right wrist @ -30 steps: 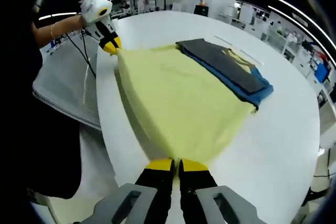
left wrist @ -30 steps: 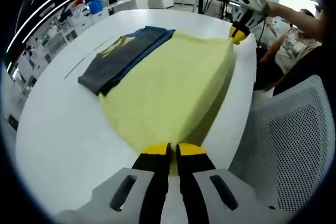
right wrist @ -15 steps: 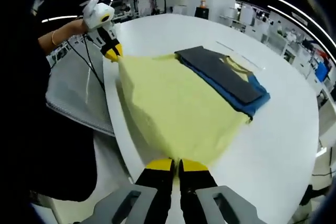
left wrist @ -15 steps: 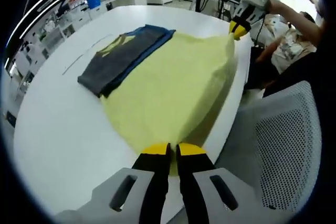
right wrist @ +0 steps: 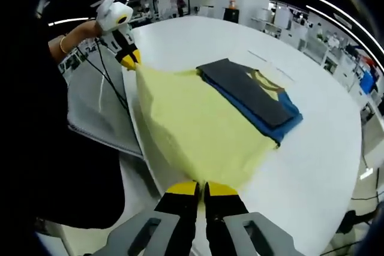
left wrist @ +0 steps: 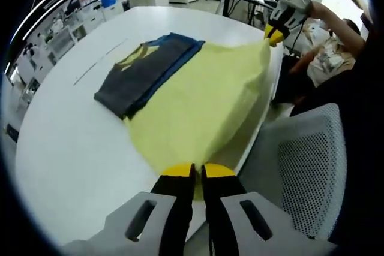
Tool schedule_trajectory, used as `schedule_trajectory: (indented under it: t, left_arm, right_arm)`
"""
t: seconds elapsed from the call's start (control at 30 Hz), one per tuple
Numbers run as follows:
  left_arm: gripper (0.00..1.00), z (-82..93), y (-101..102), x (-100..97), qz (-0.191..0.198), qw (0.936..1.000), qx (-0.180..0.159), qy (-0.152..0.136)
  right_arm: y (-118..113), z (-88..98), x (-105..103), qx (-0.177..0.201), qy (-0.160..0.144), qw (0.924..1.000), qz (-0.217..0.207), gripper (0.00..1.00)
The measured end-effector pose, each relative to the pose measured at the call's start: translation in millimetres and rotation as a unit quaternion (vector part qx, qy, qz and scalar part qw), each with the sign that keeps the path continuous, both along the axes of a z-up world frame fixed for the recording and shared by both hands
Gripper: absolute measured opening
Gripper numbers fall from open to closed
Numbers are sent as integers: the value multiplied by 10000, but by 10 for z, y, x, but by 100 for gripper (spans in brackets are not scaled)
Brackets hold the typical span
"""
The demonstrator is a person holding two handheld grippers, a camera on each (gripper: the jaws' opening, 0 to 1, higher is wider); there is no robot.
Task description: Fold the garment on the visible template until the final outline fits inside the template.
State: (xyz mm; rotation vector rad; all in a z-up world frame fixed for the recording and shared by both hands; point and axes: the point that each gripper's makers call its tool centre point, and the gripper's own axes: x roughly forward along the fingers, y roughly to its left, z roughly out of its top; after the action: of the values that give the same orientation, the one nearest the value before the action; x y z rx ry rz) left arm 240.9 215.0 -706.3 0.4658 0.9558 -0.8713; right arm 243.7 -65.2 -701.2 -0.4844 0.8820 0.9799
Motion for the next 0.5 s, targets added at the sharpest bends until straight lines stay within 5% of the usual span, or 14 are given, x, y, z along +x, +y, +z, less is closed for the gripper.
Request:
schedule_trajectory:
  t: [0.5]
  left_arm:
    - [2, 324, 18, 2, 234, 9997, -37, 24]
  right_arm:
    - [-15, 307, 26, 106, 127, 9995, -284, 0]
